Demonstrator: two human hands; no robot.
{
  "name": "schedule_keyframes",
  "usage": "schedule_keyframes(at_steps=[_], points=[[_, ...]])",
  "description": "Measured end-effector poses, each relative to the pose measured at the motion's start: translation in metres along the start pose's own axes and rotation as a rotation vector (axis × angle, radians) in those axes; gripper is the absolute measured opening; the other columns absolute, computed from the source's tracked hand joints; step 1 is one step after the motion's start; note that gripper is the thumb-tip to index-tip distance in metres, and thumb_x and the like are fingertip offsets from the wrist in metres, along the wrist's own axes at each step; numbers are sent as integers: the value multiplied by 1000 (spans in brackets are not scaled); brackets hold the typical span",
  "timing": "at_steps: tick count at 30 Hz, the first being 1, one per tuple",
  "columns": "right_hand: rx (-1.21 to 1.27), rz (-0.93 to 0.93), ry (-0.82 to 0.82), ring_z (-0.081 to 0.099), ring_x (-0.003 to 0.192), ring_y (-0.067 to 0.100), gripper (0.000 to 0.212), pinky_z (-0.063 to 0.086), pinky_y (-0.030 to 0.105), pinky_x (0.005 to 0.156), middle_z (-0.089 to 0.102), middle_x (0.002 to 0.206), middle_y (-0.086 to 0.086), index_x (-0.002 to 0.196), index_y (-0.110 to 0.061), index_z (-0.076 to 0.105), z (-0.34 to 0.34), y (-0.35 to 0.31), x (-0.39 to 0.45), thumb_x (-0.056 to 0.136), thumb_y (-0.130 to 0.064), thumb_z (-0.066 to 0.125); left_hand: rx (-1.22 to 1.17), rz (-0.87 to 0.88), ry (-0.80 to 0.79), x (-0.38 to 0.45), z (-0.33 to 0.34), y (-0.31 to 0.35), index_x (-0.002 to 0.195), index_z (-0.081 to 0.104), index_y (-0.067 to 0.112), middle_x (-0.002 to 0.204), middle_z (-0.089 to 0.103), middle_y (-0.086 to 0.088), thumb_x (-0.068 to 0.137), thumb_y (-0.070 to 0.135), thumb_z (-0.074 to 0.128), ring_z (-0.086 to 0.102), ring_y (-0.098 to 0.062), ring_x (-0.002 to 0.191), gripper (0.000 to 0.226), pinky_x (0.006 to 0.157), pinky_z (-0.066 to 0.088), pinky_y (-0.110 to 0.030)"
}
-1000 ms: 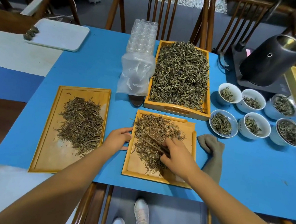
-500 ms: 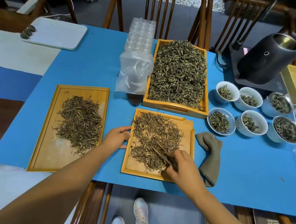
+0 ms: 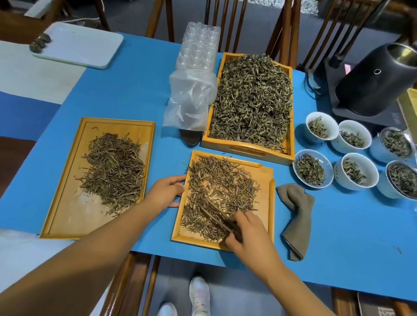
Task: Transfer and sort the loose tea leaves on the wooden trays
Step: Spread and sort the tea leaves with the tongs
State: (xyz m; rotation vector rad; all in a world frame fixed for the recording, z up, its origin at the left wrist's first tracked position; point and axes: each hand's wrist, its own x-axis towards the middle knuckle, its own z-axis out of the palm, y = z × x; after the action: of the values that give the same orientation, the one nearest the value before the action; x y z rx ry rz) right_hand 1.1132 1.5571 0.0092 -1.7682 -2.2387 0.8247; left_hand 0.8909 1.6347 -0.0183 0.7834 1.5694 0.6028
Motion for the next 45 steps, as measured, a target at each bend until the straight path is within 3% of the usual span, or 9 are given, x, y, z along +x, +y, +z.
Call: schedule_keyframes(at_steps=[2,5,10,15,24,32,45], points=[[-30,-34,-15,43,99,19,26,35,25,80,49,104,5,108,-12,51,0,1,-7,84,-20,53,4,-3,2,0,0,0,134,51,18,93,58,-1,93,7,48,56,-9,82,43,63,52,-22],[-69,-51,-46,43,101,19,25,34,24,81,48,107,4,110,-14,49,4,0,-17,86,-21,50,9,-5,6,0,1,0,135,50,18,99,56,-3,94,7,48,55,-11,86,43,62,52,-22],[-51,-91,-66,41,101,16,27,33,21,79,46,107,1,113,-16,49,9,-5,-22,86,-21,49,27,-1,11,0,1,0,135,50,19,89,55,1,94,8,49,54,-5,78,43,59,51,-20],[-6,-46,2,42,95,15,21,37,23,78,47,101,0,106,-15,51,-1,5,-33,85,-21,51,34,1,10,0,1,0,135,50,19,87,55,1,94,7,48,54,-6,78,43,60,51,-20],[-15,71,-65,44,99,14,22,40,22,81,48,106,-1,109,-18,50,-11,25,-54,88,-24,52,11,-9,4,1,1,0,134,50,19,98,57,-4,94,6,48,55,-9,82,43,62,51,-21],[71,159,119,42,84,13,17,29,21,67,44,87,-3,101,-14,54,-22,31,-46,84,-16,58,-1,-15,16,0,2,-1,135,50,18,105,59,-7,94,5,48,57,-17,96,43,79,53,-32],[28,235,28,44,83,13,19,31,19,62,44,90,-3,101,-18,53,-18,51,-67,83,-21,59,-2,-14,21,2,3,-3,135,50,19,105,59,-8,94,6,48,56,-18,98,43,84,52,-34]])
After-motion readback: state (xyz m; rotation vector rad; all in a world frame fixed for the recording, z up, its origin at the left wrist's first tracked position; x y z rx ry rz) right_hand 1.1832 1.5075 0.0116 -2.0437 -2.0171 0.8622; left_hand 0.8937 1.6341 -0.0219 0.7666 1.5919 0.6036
